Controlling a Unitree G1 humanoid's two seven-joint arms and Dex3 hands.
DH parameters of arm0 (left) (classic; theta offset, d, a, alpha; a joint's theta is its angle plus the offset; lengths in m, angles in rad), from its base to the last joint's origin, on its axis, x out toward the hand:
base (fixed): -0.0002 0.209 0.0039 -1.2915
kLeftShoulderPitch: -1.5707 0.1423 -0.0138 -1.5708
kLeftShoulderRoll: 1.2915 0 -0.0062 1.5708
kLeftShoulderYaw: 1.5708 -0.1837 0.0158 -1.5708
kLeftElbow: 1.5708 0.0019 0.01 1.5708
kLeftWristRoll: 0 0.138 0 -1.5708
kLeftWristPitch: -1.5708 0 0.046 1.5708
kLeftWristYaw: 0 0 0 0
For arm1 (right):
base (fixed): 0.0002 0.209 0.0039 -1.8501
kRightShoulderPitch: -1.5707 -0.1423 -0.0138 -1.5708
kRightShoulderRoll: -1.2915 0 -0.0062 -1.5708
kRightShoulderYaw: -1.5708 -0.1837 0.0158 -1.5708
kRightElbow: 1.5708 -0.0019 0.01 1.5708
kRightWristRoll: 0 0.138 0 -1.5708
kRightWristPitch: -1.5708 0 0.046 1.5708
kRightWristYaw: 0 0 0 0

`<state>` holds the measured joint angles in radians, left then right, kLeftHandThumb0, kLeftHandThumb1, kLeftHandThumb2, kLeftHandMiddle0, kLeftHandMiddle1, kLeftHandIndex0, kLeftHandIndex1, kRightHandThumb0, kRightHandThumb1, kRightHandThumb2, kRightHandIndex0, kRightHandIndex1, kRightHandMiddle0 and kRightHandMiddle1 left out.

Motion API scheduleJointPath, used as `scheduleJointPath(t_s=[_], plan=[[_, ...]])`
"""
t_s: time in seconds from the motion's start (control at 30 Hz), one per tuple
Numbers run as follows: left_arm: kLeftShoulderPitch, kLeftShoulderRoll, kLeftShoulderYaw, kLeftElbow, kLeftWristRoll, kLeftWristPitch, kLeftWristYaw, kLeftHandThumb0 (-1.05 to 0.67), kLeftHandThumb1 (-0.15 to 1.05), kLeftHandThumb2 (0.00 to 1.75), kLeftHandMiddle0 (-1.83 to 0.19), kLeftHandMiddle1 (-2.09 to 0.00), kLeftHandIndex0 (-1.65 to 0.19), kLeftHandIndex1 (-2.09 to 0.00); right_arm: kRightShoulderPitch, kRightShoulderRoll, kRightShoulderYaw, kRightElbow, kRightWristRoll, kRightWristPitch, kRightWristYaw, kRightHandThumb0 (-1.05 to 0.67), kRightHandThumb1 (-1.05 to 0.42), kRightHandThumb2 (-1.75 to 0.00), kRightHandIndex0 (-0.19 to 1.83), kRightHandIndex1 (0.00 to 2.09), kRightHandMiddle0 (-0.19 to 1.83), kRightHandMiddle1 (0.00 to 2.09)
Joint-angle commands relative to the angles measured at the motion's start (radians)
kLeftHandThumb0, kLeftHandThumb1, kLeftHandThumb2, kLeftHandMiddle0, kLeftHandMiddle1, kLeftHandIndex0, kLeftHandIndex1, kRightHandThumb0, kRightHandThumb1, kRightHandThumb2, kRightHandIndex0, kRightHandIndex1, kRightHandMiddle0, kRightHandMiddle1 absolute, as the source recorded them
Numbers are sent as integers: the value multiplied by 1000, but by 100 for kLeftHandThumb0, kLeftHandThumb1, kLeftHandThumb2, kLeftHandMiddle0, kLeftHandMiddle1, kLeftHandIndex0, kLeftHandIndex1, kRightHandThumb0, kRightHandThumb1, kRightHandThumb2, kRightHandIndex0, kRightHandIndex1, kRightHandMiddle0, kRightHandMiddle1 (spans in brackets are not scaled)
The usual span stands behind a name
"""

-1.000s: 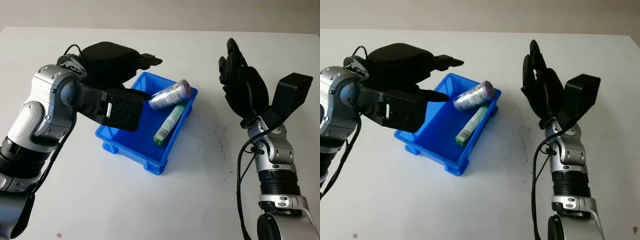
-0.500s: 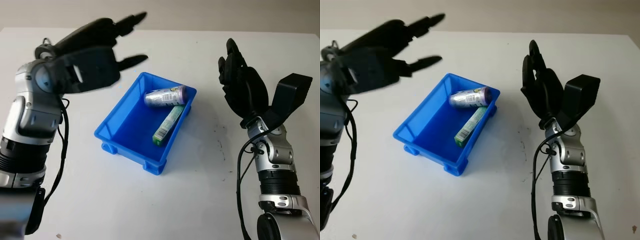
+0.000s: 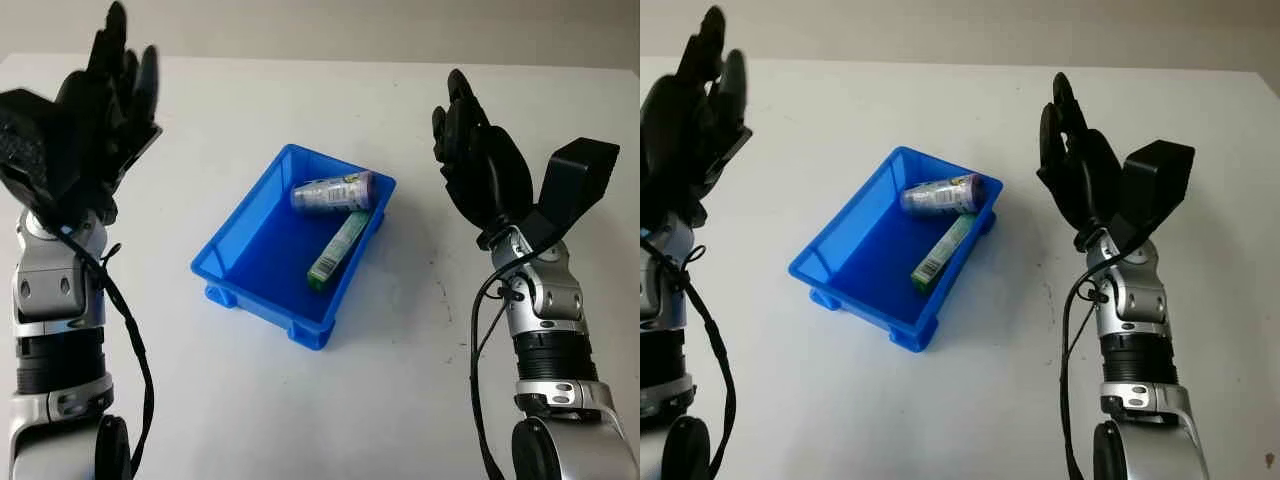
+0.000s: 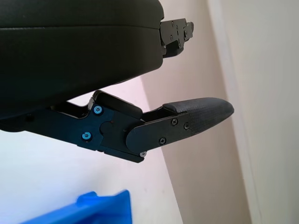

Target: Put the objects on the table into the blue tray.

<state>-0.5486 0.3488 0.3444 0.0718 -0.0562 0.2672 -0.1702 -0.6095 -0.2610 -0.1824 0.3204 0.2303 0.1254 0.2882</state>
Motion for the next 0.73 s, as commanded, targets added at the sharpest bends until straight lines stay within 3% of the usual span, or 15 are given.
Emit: scheduleJointPath(t_s=[0.0,0.4,0.7], plan=[[33,19,13,27,-23,-38,-14,-79,105,75,18,-5,19,-2,-18,-5,1,0,-7,-17,-3,-76,-105,-73,-19,0,-19,0],[96,-7,-1,140,-102,-149,-15,-83,105,75,19,-3,19,0,-24,-3,3,28,-20,-38,-3,-78,-105,-74,-19,0,-19,0],[101,-5,-22,147,-111,-172,-3,-83,105,73,18,-4,18,-2,-15,-4,0,24,-17,-41,6,-78,-105,-73,-19,0,-19,0]])
